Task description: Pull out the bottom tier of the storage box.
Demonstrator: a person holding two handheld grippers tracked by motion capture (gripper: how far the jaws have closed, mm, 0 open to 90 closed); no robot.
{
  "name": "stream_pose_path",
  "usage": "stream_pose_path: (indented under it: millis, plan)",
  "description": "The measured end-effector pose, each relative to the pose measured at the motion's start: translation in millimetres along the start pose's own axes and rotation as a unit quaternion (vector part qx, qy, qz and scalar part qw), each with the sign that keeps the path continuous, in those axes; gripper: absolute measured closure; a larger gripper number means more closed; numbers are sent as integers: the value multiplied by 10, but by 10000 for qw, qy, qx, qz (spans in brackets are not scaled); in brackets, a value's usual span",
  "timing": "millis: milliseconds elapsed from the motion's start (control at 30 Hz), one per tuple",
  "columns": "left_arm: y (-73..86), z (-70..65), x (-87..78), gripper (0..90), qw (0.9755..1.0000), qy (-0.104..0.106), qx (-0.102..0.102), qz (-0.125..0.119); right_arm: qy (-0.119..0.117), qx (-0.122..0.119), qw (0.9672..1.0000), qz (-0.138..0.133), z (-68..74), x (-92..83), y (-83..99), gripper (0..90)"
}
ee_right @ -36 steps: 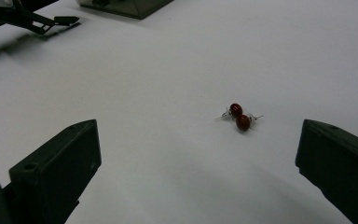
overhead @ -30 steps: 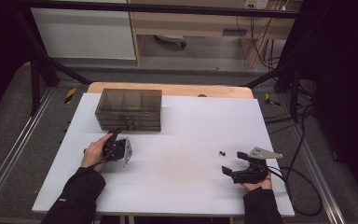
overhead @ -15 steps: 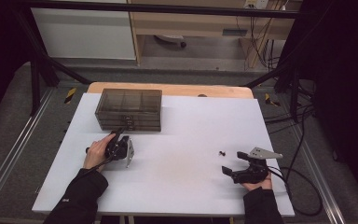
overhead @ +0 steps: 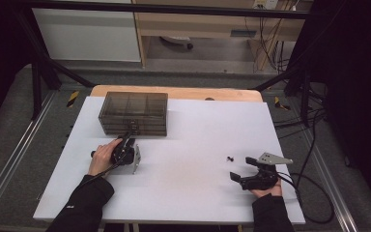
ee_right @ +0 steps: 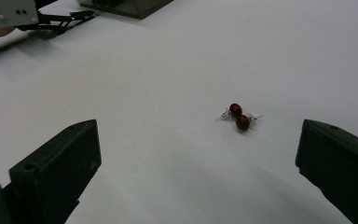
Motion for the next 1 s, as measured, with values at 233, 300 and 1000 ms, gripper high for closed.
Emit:
stream_pose_path:
  millis: [233, 300, 1000]
  plan:
    - [-11, -7, 30, 643, 9999, -122, 92, 12, -1, 4, 10000, -8, 1, 0, -1, 6]
    - [-10, -7, 35, 647, 9999, -140, 91, 16, -2, 5, 10000, -2, 2, 0, 0, 6]
    - [-24, -59, 102, 780, 9979, -416, 489, 100, -1, -12, 10000, -12, -2, -6, -4, 6]
Point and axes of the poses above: each handheld gripper's, and its own axes: x roughly forward along the jaws, y roughly out of its underside, z roughly to its left, the point moved 7 cm from there along x, roughly forward along the jaws, and after that the axes turned 1 degree about z, right-handed, at the moved point
